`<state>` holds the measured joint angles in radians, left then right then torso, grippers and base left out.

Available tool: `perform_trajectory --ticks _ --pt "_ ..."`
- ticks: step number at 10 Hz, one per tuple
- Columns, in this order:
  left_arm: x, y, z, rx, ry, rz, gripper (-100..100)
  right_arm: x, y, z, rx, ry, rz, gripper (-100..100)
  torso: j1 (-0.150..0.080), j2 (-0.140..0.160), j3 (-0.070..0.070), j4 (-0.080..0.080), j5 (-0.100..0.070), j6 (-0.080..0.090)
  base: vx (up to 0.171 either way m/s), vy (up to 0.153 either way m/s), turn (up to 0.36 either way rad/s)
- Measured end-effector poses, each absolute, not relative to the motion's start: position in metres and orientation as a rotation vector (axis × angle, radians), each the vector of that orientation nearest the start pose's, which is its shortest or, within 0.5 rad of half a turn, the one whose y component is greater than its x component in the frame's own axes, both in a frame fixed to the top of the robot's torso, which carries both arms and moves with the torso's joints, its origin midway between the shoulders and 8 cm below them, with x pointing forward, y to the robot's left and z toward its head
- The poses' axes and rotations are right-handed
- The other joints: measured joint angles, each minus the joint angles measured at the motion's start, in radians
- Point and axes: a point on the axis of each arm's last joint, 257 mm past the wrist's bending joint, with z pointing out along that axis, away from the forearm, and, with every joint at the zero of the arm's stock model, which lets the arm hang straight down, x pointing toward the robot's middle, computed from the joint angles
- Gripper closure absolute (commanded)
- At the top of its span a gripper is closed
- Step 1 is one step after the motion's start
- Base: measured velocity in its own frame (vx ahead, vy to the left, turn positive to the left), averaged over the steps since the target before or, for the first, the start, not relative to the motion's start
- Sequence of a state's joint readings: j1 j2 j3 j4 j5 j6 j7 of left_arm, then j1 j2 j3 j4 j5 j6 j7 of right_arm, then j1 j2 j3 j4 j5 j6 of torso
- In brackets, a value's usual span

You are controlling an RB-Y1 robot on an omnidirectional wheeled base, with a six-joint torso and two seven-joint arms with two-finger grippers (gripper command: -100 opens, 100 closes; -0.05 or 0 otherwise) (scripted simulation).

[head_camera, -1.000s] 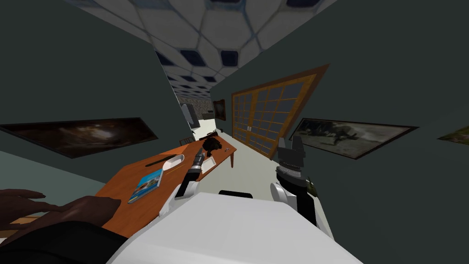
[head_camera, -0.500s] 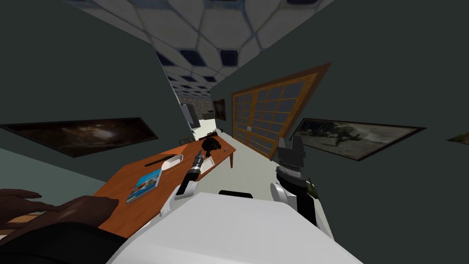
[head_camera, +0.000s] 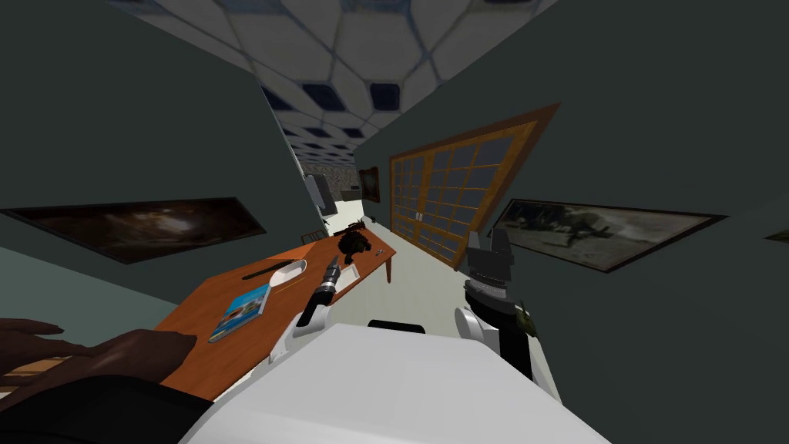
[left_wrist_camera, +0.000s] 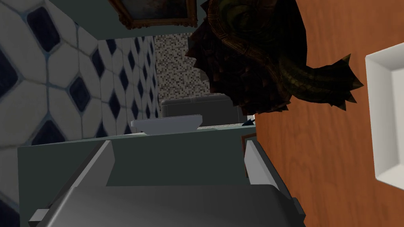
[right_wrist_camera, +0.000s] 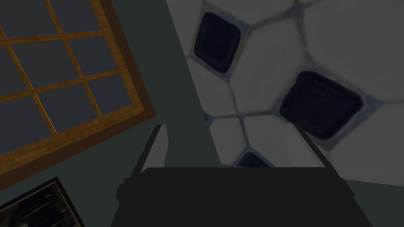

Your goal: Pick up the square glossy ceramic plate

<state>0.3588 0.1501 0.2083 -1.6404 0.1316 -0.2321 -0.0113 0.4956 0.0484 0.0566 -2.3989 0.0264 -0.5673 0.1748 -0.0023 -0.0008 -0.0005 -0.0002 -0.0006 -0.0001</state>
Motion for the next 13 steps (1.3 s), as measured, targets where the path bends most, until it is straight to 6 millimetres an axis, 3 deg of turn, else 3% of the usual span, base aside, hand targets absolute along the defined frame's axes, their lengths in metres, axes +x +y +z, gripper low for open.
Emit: perform_trajectory --ticks 7,12,13 --pt "0.396 0.460 -0.351 -1.499 1.058 -0.808 -100 0.306 -0.258 0.089 0.478 0.485 1.209 0 -0.001 -0.001 -0.001 0.000 0.000 0.000 0.018 -0.044 0.018" --pt "0.371 0.474 -0.422 -1.699 1.061 -0.727 -100 0.306 -0.258 0.089 0.478 0.485 1.209 0 0.000 -0.002 -0.001 0.000 0.000 0.000 0.026 -0.033 0.017" --pt "0.368 0.475 -0.426 -1.719 1.059 -0.719 -100 0.306 -0.258 0.089 0.478 0.485 1.209 0 0.001 -0.001 -0.001 0.000 0.000 0.000 0.035 -0.035 0.026"
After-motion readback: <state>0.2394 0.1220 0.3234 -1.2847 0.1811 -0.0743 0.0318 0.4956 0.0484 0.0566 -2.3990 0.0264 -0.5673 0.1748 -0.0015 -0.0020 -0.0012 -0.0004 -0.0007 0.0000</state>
